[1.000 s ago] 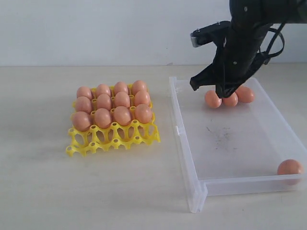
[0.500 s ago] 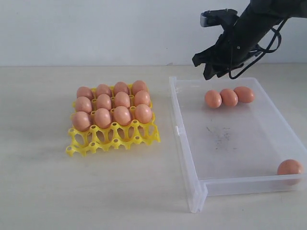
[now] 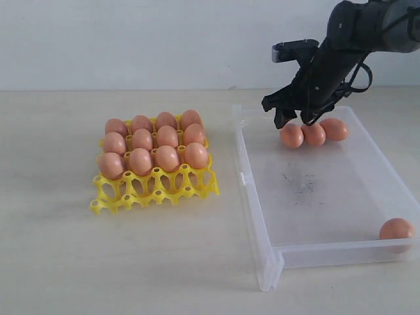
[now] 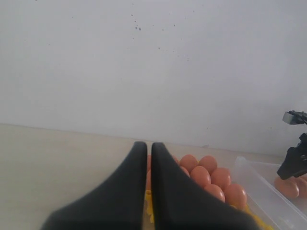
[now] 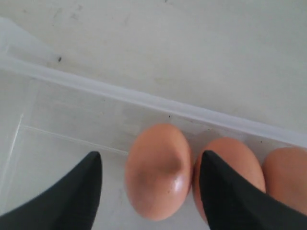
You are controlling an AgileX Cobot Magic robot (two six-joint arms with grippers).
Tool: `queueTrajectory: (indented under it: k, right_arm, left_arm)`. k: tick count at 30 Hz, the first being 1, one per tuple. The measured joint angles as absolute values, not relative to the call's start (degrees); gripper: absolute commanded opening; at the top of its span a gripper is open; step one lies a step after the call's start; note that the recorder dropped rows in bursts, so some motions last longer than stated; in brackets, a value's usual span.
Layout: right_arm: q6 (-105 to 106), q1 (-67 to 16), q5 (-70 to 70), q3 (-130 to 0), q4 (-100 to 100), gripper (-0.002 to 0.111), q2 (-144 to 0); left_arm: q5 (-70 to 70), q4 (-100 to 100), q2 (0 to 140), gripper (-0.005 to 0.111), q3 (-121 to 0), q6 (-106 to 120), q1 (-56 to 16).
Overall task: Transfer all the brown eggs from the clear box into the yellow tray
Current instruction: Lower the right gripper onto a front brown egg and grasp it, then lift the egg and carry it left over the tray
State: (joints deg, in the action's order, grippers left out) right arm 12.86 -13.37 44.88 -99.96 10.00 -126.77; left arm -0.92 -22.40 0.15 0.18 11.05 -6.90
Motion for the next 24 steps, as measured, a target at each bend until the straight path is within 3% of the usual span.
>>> queueTrajectory:
  k: [17, 18, 20, 21, 24]
  right_arm:
    - [14.3, -13.4, 43.0, -100.3, 10.1, 0.05, -132.2]
    - [14.6, -13.4, 42.4, -100.3, 10.1, 0.048, -132.3]
    - [14.9, -13.4, 41.4, -100.4, 9.9, 0.025, -132.4]
    - [14.9, -13.4, 41.0, -100.4, 9.9, 0.0, -132.4]
    - [16.4, -13.4, 40.8, -100.4, 9.9, 0.0, -132.5]
  left_arm:
    - [-0.9, -22.4, 0.2, 0.004, 0.2, 11.0, -6.9]
    - [-0.9, -22.4, 0.2, 0.004, 0.2, 11.0, -6.9]
    - [-0.9, -22.4, 0.2, 0.004, 0.2, 11.0, -6.9]
    - [-0.9, -22.4, 0.2, 0.004, 0.2, 11.0, -6.9]
    - [-0.9, -22.4, 0.2, 0.004, 0.2, 11.0, -6.9]
